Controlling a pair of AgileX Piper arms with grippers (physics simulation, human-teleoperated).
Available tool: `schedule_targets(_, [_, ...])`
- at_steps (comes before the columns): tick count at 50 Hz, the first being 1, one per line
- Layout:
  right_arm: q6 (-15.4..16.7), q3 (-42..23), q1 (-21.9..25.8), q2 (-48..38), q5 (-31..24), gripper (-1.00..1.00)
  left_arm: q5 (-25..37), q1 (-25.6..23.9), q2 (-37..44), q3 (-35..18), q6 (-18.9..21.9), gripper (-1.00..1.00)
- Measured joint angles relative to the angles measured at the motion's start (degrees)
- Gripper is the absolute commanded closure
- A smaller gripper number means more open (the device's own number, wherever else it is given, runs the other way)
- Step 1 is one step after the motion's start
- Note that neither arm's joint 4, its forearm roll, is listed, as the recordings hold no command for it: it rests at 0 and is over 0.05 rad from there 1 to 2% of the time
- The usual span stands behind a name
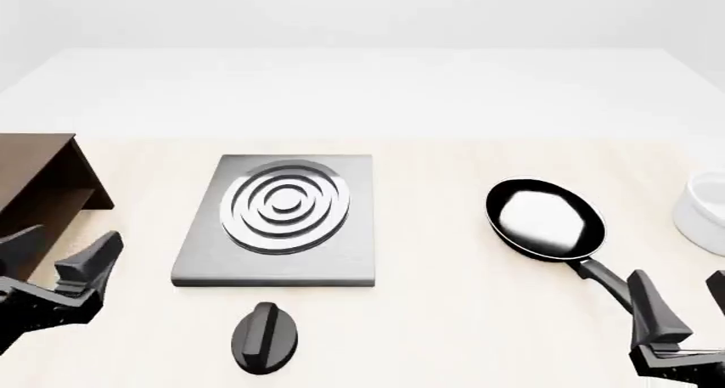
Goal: Turn on the stove and put the frying pan on it.
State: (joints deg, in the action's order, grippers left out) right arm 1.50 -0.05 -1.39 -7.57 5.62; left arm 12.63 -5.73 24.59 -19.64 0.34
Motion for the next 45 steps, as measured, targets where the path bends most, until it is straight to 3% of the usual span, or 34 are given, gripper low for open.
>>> schedule_targets(12, [1.2, 0.0, -0.4, -0.7, 0.1, -1.0, -1.4, -5.9, 13.2, 1.4, -5.0, -1.0])
schedule_targets(45, [2.7, 0.0, -0.9, -2.0, 0.9, -1.0, -16.4, -16.9, 31.4, 11.2, -14.2, -1.0])
